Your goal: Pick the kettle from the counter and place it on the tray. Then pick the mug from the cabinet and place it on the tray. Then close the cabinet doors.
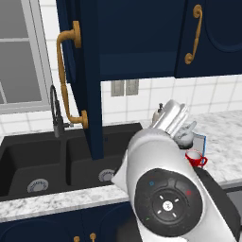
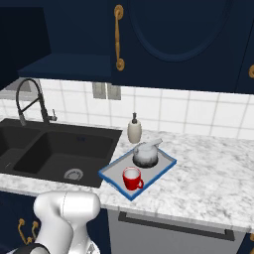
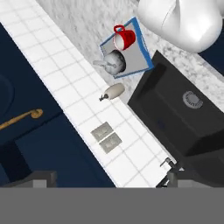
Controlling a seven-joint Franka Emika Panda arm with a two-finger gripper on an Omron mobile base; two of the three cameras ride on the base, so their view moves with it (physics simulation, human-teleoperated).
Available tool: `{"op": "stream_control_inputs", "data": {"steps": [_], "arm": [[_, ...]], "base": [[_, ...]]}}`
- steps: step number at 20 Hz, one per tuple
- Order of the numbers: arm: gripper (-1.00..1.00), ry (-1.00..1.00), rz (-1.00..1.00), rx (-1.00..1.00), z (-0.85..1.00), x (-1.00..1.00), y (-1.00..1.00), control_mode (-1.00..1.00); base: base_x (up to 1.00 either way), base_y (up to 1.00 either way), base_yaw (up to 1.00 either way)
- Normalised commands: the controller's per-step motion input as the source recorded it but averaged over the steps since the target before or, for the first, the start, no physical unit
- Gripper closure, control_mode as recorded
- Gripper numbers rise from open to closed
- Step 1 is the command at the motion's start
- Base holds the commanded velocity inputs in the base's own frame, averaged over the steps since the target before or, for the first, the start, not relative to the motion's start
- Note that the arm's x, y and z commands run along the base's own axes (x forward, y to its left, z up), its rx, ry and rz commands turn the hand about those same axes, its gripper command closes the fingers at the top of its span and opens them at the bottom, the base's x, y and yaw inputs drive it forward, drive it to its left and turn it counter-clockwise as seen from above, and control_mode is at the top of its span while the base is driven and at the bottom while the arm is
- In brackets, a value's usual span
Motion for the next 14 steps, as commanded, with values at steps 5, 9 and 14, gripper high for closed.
{"op": "stream_control_inputs", "data": {"steps": [5,9,14], "arm": [[-1.0,-0.12,0.0,-0.13,0.0,-0.05,0.79,-1.0],[-1.0,-0.28,0.0,-0.01,0.0,0.0,0.75,-1.0],[-1.0,-0.26,0.0,-0.02,0.0,0.0,0.68,-1.0]], "base": [[0.0,0.0,0.0],[0.0,0.0,0.0],[0.0,0.0,0.0]]}}
